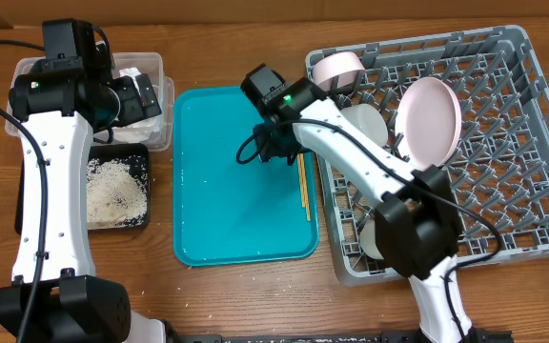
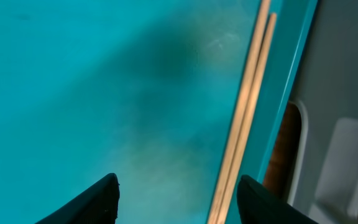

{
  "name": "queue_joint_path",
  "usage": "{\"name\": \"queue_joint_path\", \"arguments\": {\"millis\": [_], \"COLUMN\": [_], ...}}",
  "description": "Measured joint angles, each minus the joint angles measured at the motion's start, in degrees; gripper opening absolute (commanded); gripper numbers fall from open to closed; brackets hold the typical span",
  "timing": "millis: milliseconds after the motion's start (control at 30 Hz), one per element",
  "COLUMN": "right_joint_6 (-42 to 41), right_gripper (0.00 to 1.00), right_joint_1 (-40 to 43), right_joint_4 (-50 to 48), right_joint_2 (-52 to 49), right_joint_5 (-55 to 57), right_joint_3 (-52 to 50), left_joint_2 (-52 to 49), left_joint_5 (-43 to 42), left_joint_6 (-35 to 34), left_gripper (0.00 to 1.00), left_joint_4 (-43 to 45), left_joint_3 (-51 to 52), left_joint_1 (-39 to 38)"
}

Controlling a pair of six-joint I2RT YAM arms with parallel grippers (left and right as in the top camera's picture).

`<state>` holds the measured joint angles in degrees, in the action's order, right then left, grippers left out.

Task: Sort waste into correct bins and load items into the dishwasher
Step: 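Move the right gripper to the chopsticks on the teal tray and grasp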

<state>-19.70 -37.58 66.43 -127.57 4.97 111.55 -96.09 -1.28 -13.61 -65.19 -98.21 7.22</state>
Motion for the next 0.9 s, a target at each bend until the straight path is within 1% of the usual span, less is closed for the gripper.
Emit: {"name": "queue_joint_path", "arguments": {"millis": [300, 533, 667, 767, 867, 900], "right_joint_6": [0.00, -0.22, -0.46, -0.42, -0.22, -0.15], "right_gripper": [0.62, 0.62, 0.62, 0.60, 0.56, 0.53], "right_joint_1": [0.37, 2.23, 2.67, 2.67, 2.67, 2.67], "right_joint_4": [-0.94, -1.25, -1.66, -1.36, -1.22, -1.20], "right_joint_2": [-6.01, -6.47, -7.17, -7.43, -7.85, -7.85], "right_joint_5": [3.17, 3.34, 1.29, 0.07, -1.86, -2.51], "right_joint_3": [-0.04, -0.24, -0.24, -0.24, -0.24, -0.24], "left_joint_2": [0.00, 0.00, 0.00, 0.00, 0.00, 0.00], "left_joint_5": [0.00, 0.00, 0.00, 0.00, 0.00, 0.00], "left_joint_6": [0.00, 0.00, 0.02, 0.02, 0.00, 0.00], "left_gripper": [1.00, 1.00, 1.00, 1.00, 1.00, 1.00], "left_joint_4": [-0.02, -0.02, -0.02, -0.02, -0.02, 0.00], "left_joint_3": [0.00, 0.00, 0.00, 0.00, 0.00, 0.00], "left_joint_1": [0.00, 0.00, 0.00, 0.00, 0.00, 0.00]}}
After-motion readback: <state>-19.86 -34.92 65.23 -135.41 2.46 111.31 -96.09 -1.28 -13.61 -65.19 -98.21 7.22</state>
